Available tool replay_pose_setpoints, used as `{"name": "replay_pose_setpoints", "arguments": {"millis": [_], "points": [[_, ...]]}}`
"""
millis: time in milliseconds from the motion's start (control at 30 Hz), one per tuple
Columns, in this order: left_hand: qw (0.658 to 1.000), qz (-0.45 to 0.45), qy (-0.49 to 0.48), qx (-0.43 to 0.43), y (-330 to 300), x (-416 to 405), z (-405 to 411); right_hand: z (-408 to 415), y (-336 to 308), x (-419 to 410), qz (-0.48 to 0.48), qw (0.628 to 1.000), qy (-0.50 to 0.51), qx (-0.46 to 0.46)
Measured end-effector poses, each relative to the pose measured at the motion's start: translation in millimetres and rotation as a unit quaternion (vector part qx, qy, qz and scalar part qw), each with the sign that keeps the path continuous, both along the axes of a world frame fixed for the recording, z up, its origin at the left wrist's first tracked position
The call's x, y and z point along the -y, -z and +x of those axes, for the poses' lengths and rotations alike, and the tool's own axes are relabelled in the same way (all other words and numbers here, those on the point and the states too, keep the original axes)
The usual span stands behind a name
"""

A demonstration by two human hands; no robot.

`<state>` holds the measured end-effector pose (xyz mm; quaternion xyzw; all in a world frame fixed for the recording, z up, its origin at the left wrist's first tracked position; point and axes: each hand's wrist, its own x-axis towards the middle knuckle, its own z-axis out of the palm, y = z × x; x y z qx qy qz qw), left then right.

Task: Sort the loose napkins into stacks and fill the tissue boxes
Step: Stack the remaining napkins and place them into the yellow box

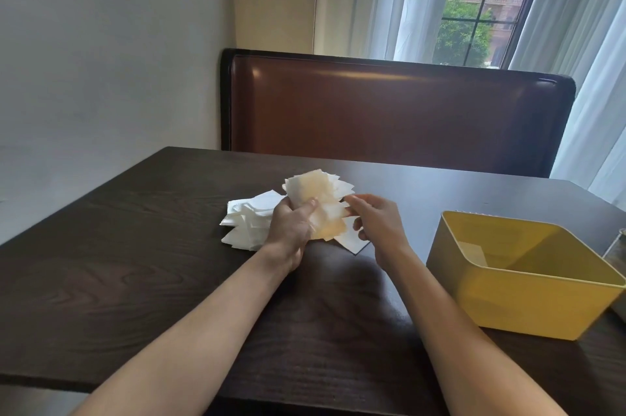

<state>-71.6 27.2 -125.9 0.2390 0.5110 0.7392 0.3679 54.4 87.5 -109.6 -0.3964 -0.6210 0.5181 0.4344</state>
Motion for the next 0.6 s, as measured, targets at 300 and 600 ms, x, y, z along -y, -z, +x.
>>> {"name": "replay_pose_setpoints", "arguments": {"millis": [300, 600], "points": [[0.991, 0.003, -0.132, 0.013, 3, -5, -19, 2, 22, -20, 0.157, 0.899, 0.011, 0.409], [0.994, -0.018, -0.107, 0.023, 7, -9, -20, 8, 4, -8, 0.068, 0.994, 0.074, 0.044]]}}
